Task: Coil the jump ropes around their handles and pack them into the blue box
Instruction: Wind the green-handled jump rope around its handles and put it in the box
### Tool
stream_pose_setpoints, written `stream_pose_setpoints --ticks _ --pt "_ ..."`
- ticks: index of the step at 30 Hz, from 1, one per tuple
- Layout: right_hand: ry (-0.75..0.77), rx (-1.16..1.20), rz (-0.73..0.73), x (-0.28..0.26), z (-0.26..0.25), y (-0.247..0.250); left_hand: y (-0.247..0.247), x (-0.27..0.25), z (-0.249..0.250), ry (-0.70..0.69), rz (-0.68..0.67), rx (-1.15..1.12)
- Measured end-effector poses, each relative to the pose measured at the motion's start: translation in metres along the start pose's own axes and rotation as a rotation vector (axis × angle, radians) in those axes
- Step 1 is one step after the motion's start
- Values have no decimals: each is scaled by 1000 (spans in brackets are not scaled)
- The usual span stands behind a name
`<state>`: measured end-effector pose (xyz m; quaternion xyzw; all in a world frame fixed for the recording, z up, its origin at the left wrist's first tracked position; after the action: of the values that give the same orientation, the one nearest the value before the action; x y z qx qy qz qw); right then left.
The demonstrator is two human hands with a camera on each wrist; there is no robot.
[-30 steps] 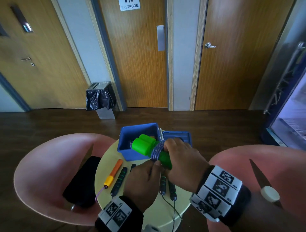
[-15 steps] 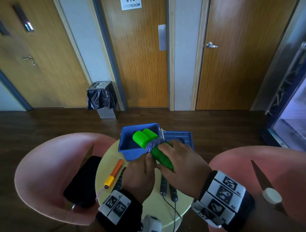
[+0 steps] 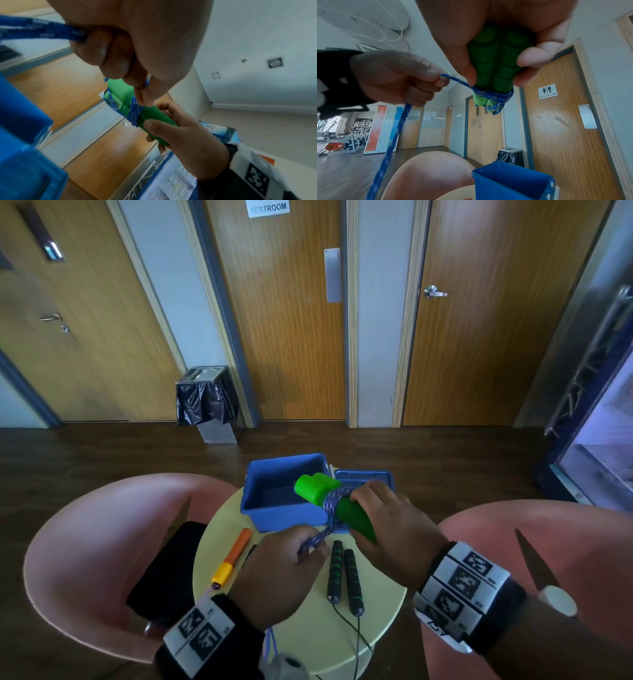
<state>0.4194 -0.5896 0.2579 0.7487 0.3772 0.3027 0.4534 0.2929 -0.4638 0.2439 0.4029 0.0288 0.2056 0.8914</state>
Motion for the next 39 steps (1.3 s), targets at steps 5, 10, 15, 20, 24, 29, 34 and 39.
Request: stream_pose_setpoints --ticks 5,10,15,20,24,29,34,39 --pt "54 -92 -56 0 -6 0 18 15 15 -179 -41 459" --pt "128 -84 -204 4 -1 -3 26 41 19 -315 -127 610" --pt "196 28 -348 6 1 10 28 63 18 -418 -293 538" --pt "270 326 -333 -6 7 31 25 79 9 -355 -370 254" --pt "230 445 -374 -13 5 49 17 81 17 -294 -498 67" --pt "284 672 -358 -28 -1 62 -1 66 23 -211 -610 -158" --pt "352 813 -241 -39 -4 73 -18 55 17 -113 -608 -622" --pt "399 881 -91 -39 -6 73 -40 44 7 134 -361 -1276"
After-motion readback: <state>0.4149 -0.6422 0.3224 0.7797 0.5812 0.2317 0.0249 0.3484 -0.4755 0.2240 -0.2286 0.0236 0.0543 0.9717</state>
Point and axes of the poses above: each hand's wrist, its own x-axis towards the middle knuckle, its own y-axis out of the back of the hand, z = x × y, the point moved 5 cm from there along x, towards the middle knuckle, and after that the axes turned 2 degrees about x, right-handed, at the moved point
